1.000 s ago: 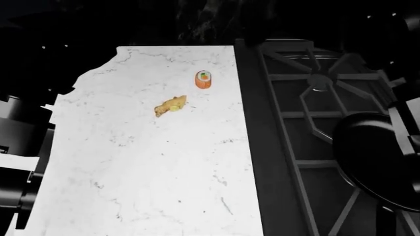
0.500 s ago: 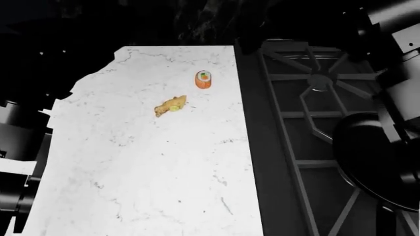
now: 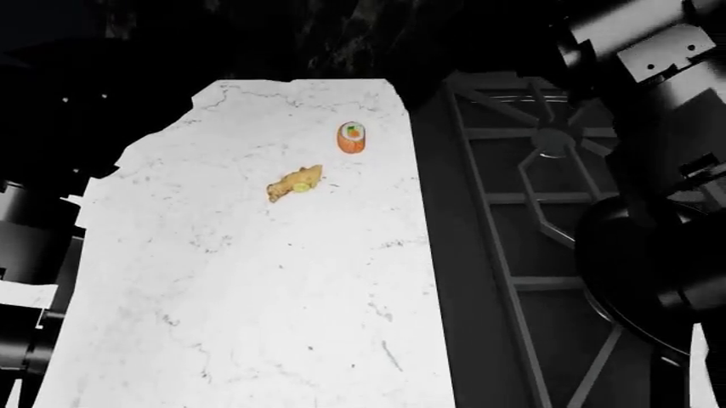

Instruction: Place both pans onto different burners. Then place the ginger and the sushi on different pans.

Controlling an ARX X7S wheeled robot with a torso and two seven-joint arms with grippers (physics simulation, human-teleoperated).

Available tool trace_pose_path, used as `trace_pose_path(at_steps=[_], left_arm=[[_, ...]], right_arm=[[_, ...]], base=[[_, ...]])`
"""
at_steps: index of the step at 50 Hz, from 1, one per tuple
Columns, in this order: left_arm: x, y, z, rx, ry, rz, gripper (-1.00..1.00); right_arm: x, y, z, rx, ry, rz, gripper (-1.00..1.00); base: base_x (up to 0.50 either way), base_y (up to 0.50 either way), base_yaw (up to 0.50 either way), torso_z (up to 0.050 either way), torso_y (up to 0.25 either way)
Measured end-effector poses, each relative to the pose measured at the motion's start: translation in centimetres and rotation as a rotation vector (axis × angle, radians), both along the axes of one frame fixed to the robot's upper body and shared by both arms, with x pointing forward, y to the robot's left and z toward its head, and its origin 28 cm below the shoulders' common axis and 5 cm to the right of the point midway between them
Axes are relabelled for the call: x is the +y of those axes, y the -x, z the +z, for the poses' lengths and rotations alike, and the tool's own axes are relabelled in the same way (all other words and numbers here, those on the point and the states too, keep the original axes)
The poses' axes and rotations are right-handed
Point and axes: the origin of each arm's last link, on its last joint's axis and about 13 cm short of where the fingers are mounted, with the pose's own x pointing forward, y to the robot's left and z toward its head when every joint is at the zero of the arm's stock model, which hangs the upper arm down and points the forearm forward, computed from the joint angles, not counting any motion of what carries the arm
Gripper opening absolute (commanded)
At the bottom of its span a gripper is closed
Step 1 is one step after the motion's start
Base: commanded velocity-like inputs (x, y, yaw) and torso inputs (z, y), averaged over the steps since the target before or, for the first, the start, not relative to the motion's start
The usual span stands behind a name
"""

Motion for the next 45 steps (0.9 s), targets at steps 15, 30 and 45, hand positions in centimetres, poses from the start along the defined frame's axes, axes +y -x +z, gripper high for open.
trace_pose_path(at_steps=[15,30,45], left_arm=[[0.4,0.0,-0.4,0.011,0.009,0.003,1.00],[0.4,-0.1,-0.5,0.014,0.010,0.007,1.00],[0.6,-0.1,-0.5,0.017,0.008,0.011,1.00]], right_arm=[[0.8,-0.9,-0.7,0.047,-0.093,0.036,1.00],[2.4,-1.2,-2.9,0.115,-0.160,0.002,1.00],[3.6,-1.1,-4.9,0.177,-0.190,-0.045,1.00]], base=[[0.00,0.00,0.00,0.000,0.000],[0.00,0.00,0.00,0.000,0.000],[0.00,0.00,0.00,0.000,0.000]])
